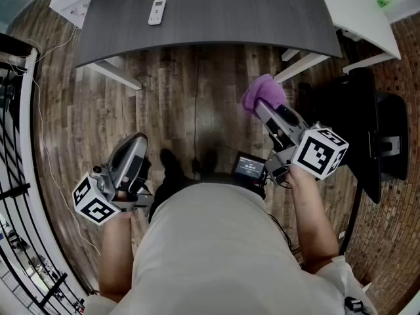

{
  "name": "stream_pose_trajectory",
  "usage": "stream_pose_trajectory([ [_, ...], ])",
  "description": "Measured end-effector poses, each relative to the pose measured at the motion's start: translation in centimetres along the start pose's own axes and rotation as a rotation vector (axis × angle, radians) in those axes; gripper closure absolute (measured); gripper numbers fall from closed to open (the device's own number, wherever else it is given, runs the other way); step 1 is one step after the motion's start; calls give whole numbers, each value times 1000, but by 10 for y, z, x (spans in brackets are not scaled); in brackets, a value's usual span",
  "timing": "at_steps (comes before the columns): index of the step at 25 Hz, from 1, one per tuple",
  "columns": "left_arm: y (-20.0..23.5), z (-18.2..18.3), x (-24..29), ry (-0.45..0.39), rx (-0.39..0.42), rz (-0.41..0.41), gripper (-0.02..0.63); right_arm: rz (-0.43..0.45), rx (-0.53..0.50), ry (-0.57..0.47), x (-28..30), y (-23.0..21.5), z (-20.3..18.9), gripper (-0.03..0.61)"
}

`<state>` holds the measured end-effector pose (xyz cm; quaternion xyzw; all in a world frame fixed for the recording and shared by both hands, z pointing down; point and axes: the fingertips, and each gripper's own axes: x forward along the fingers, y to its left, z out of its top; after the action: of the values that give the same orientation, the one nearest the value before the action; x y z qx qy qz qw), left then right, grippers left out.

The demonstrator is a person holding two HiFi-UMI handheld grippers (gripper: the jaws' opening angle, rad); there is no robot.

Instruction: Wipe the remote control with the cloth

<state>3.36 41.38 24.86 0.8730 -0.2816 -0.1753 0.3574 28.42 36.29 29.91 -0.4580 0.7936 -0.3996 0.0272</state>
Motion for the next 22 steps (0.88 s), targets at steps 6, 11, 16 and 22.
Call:
stream_pose_trajectory([
  [6,0,-2,0,1,-9,7,611,-7,1,5,-3,-3,-3,442],
  [11,1,-1,1,-10,-8,12,611,-1,-1,13,3,-4,-3,442],
  [16,8,-6,-3,-11,-36,42,611,-5,-1,27,9,-8,-5,442],
  [22,42,12,3,-25,-77,42,611,-47,-19,55,34,-10,-3,442],
])
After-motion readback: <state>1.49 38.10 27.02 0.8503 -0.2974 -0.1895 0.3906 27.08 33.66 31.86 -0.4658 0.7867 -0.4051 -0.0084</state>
